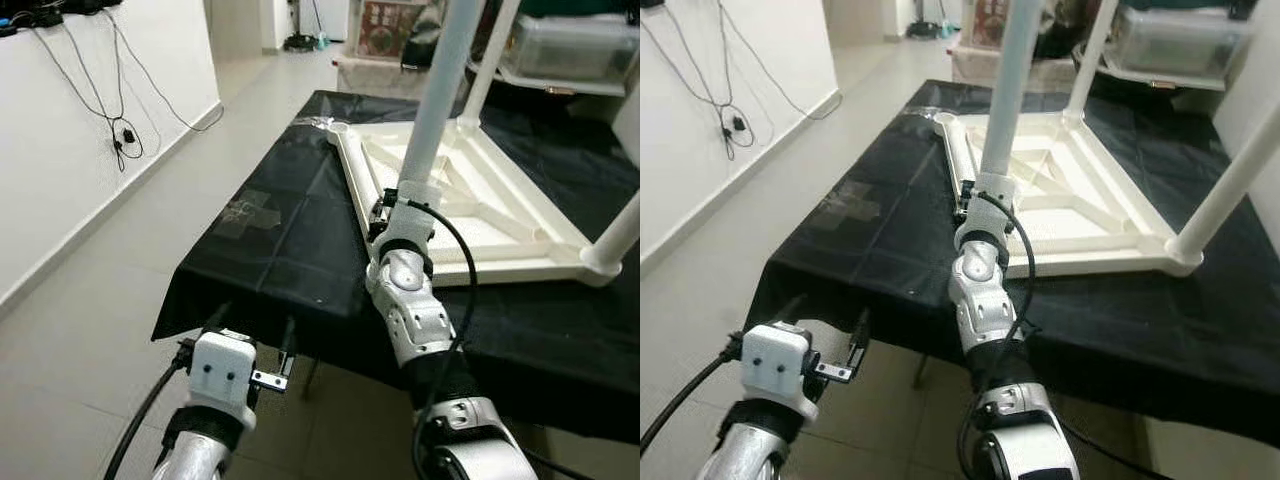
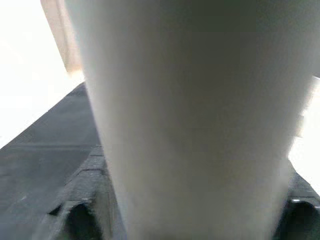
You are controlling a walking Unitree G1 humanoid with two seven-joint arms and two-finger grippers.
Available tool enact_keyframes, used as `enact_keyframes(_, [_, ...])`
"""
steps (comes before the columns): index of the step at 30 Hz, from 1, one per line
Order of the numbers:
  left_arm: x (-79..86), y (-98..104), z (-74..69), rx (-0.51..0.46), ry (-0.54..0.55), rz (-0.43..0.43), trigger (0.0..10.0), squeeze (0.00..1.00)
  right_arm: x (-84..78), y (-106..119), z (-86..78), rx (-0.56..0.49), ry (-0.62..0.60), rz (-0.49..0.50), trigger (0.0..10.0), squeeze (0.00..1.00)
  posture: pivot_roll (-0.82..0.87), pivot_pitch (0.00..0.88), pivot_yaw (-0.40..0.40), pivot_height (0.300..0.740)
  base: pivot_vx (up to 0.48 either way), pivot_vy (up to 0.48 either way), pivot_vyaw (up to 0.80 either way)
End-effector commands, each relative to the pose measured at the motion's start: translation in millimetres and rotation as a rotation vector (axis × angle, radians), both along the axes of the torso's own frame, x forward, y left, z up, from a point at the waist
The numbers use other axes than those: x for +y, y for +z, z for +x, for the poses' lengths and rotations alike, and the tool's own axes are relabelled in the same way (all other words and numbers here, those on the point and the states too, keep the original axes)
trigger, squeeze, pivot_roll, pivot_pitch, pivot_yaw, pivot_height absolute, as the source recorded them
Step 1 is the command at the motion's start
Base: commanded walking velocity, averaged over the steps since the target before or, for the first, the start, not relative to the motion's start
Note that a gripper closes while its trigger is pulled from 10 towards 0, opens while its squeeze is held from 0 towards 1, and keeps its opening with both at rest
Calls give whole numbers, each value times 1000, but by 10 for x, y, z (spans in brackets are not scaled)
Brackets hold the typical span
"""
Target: Building children table
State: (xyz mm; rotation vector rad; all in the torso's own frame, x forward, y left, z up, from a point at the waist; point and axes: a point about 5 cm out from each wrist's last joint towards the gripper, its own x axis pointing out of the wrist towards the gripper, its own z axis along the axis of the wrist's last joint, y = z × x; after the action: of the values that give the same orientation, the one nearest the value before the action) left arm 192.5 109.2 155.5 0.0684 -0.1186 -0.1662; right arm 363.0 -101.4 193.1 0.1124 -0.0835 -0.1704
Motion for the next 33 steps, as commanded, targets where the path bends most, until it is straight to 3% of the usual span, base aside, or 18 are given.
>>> enact_keyframes(1, [-10, -33, -6, 11, -10, 3, 10000, 0, 123, -174, -84, 29, 72, 36, 10000, 0, 107, 73, -8, 740, 0, 0, 0])
enact_keyframes(6, [-14, -30, 1, 8, -13, 4, 10000, 0, 9, -162, -30, -3, 135, 25, 10000, 0, 107, 73, -8, 740, 0, 0, 0])
enact_keyframes(8, [-14, -25, 9, 5, -15, 5, 10000, 0, -16, -73, 85, -45, 356, 89, 10000, 0, 106, 73, -7, 740, 0, 0, 0])
enact_keyframes(10, [-14, -25, 9, 5, -15, 5, 10000, 0, -16, -73, 85, -45, 356, 89, 10000, 0, 106, 73, -7, 740, 0, 0, 0])
enact_keyframes(11, [-12, -24, 12, 5, -15, 5, 10000, 0, -31, 3, 149, -63, 478, 111, 10000, 0, 107, 73, -6, 740, 0, 0, 0])
enact_keyframes(12, [-12, -24, 12, 5, -15, 5, 10000, 0, -31, 3, 149, -63, 478, 111, 10000, 0, 107, 73, -6, 740, 0, 0, 0])
enact_keyframes(14, [-15, -21, 14, 2, -16, 5, 10000, 0, -89, 158, 261, -96, 644, 75, 10000, 0, 111, 76, -8, 740, 0, 0, 0])
enact_keyframes(15, [-15, -21, 14, 2, -16, 5, 10000, 0, -89, 158, 261, -96, 644, 75, 10000, 0, 111, 76, -8, 740, 0, 0, 0])
enact_keyframes(18, [-29, -4, 13, -4, -18, 4, 10000, 0, -73, 219, 317, -78, 808, 32, 10000, 0, 119, 80, -8, 740, 0, 0, 0])
enact_keyframes(20, [-30, -2, 12, -5, -18, 4, 10000, 0, -71, 219, 317, -77, 822, 29, 10000, 0, 119, 80, -8, 740, 0, 0, 0])
enact_keyframes(21, [-35, 10, 2, -7, -19, 4, 10000, 0, -2, 206, 318, -51, 920, 21, 10000, 0, 140, 87, -16, 740, 0, 0, 0])
enact_keyframes(22, [-35, 10, 2, -7, -19, 4, 10000, 0, -2, 206, 318, -51, 920, 21, 10000, 0, 140, 87, -16, 740, 0, 0, 0])
enact_keyframes(24, [-40, 31, -19, -10, -20, 7, 10000, 0, 144, 147, 264, 14, 1156, -23, 10000, 0, 150, 97, -18, 740, 0, 0, 0])
enact_keyframes(26, [-40, 31, -19, -10, -20, 7, 10000, 0, 144, 147, 264, 14, 1156, -23, 10000, 0, 150, 97, -18, 740, 0, 0, 0])
enact_keyframes(27, [-44, 41, -27, -11, -20, 7, 10000, 0, 180, 139, 244, 38, 1245, -19, 10000, 0, 157, 103, -20, 740, 0, 0, 0])
enact_keyframes(28, [-44, 41, -27, -11, -20, 7, 10000, 0, 180, 139, 244, 38, 1245, -19, 10000, 0, 157, 103, -20, 740, 0, 0, 0])
enact_keyframes(30, [-52, 55, -46, -11, -20, 6, 10000, 0, 254, 203, 195, 29, 1422, 44, 10000, 0, 166, 115, -25, 740, 0, 0, 0])
enact_keyframes(33, [-56, 57, -53, -10, -19, 4, 10000, 0, 288, 223, 178, 25, 1477, 61, 10000, 0, 169, 118, -26, 740, 0, 0, 0])
